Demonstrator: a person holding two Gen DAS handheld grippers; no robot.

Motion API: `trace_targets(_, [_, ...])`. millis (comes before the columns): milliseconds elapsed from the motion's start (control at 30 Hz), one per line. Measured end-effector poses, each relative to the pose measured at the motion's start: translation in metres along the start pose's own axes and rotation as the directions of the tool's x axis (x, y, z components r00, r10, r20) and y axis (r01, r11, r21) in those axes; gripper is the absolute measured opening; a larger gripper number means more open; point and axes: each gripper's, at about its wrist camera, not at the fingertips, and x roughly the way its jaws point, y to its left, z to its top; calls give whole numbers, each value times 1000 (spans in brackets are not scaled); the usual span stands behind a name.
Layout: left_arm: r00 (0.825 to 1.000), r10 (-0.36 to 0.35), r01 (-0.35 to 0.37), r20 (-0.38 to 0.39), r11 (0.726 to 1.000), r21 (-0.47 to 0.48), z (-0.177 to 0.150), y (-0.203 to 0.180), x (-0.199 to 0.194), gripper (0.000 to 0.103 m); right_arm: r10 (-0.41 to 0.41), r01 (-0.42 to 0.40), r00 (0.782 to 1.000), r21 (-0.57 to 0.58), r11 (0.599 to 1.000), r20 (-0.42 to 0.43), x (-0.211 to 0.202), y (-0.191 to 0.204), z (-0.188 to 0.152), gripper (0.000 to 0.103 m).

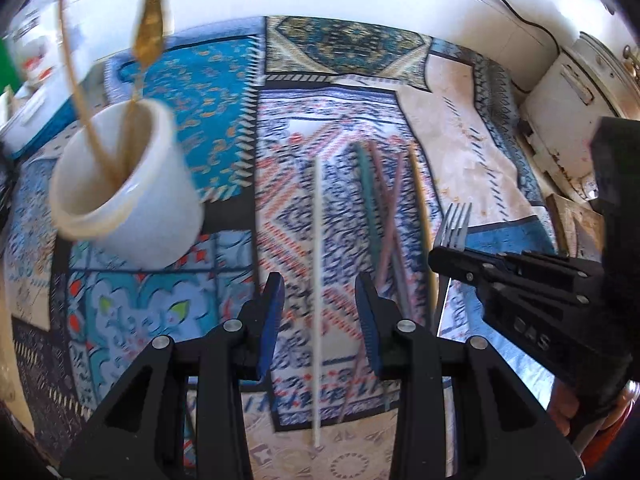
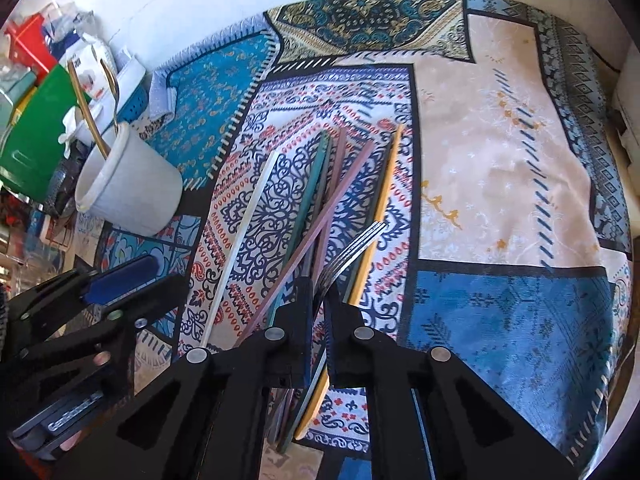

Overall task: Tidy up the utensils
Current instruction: 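Grasp pink chopstick with left tool while right tool grasps silver fork, then carry pink chopstick with left tool while right tool carries silver fork toward white cup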

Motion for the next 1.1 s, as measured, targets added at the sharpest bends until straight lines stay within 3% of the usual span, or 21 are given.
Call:
trace_targets(267, [997,-43,48,-58,995,87,26,-33,31,34,-14,9,995,55,998,96,-37,-21,3,4])
trace_targets(500, [992,-45,61,-118,989,137,36,-52,60,14,-22,7,988,98,995,155,-61,-39,4,4])
trace_targets(633, [991,-23,44,-135,987,157,40,-57,71,11,-24,4,985,112,994,173,-69,-47,4,3])
trace_targets(1100, [997,-4,18,-83,987,161,44,-63,55,4,28,-50,975,94,994,221,-83,-45,1,3])
